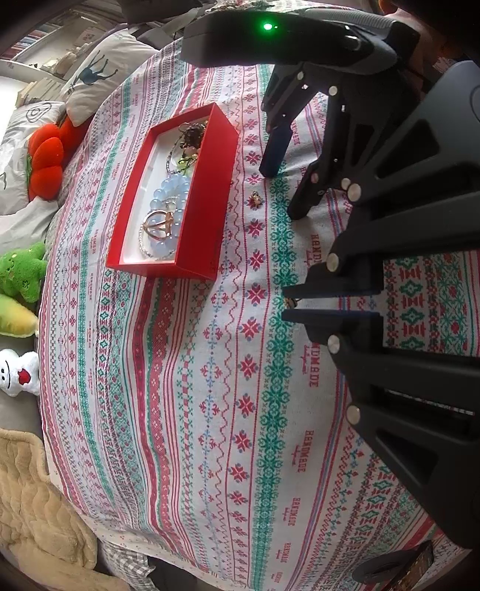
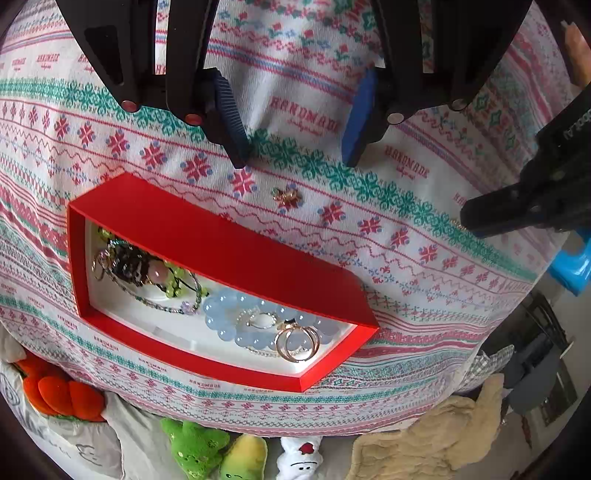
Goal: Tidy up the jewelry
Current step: 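Grasp the other gold stud earring with the right gripper while the left holds its earring, then carry both gold stud earrings over the red box with both grippers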
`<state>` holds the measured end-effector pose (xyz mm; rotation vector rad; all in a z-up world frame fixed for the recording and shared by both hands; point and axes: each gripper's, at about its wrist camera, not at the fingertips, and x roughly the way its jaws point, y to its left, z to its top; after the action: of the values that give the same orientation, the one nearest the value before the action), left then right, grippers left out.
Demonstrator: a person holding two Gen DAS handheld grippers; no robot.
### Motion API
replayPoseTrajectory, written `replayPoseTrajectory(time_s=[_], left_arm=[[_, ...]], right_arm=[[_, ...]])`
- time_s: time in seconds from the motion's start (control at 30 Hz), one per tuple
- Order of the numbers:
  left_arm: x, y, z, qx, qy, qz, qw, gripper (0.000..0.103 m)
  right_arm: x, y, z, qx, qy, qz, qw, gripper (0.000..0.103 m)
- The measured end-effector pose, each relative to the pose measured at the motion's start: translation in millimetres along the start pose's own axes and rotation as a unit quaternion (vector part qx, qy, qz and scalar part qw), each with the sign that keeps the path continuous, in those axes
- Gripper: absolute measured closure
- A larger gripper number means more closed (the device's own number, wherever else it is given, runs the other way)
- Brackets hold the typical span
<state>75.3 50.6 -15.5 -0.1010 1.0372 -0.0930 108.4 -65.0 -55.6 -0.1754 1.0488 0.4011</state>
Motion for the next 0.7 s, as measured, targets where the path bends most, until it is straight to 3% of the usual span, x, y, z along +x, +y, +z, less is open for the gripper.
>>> replayPoseTrajectory(time_s=[0.4, 0.53, 0.7], left_arm=[[-1, 6, 0, -0.002, 0.004, -0.008, 1.0000, 0.097], [-1, 6, 0, -0.002, 0.006, -0.008, 0.9999, 0.097], [3, 5, 1, -0.002, 0.010, -0.006, 0.9999, 0.097]], right_arm=[[14, 7, 17, 0.020, -0.018, -0.003, 1.000, 0.070], [16, 9, 19, 0.022, -0.023, -0.007, 0.999, 0.082], [13, 4, 16, 0.022, -0.023, -0.008, 0.999, 0.089]])
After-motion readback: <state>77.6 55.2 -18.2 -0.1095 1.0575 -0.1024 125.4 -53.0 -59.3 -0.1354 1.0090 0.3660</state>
